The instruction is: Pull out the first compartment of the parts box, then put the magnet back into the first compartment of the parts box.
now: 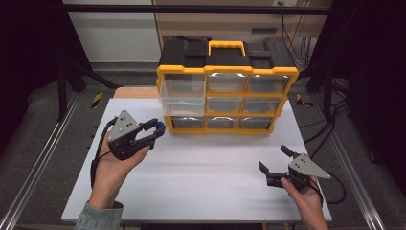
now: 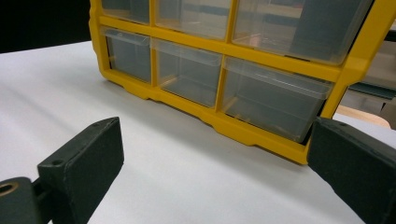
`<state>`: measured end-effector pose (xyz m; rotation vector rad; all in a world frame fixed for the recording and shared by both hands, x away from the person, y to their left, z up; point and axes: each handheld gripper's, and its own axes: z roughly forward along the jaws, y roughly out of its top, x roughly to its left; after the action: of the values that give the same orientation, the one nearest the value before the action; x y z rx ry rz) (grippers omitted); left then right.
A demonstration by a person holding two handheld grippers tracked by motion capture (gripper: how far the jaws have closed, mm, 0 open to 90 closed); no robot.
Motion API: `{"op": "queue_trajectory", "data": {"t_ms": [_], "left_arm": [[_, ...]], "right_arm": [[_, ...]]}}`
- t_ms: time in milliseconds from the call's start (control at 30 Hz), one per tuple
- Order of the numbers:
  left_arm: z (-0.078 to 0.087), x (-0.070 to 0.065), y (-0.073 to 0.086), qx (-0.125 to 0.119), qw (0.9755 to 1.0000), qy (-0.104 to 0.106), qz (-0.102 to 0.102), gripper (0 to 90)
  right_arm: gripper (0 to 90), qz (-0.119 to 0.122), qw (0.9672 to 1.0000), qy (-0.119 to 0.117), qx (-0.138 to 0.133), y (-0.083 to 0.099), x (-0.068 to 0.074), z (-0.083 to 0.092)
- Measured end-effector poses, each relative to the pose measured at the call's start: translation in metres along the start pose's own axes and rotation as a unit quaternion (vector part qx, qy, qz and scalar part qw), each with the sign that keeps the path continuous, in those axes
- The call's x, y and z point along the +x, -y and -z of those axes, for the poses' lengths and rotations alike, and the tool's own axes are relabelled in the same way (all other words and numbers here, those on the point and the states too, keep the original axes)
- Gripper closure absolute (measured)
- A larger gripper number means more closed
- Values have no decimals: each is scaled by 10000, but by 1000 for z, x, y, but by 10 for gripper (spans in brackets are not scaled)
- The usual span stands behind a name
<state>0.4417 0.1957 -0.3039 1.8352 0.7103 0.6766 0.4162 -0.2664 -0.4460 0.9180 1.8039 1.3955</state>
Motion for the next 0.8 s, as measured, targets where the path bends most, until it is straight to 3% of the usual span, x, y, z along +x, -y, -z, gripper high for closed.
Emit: {"op": "queue_trajectory", "data": {"t_ms": [633,800], "left_arm": [[8,-2,-8,-198,9998,-1,9,620],[12,-3,-13,-403,9991,-18,89,620]], "right_arm": [[43,-29,10000,2,8,0,1,-1],[43,-5,10000,-8,21,0,1,-1]]}}
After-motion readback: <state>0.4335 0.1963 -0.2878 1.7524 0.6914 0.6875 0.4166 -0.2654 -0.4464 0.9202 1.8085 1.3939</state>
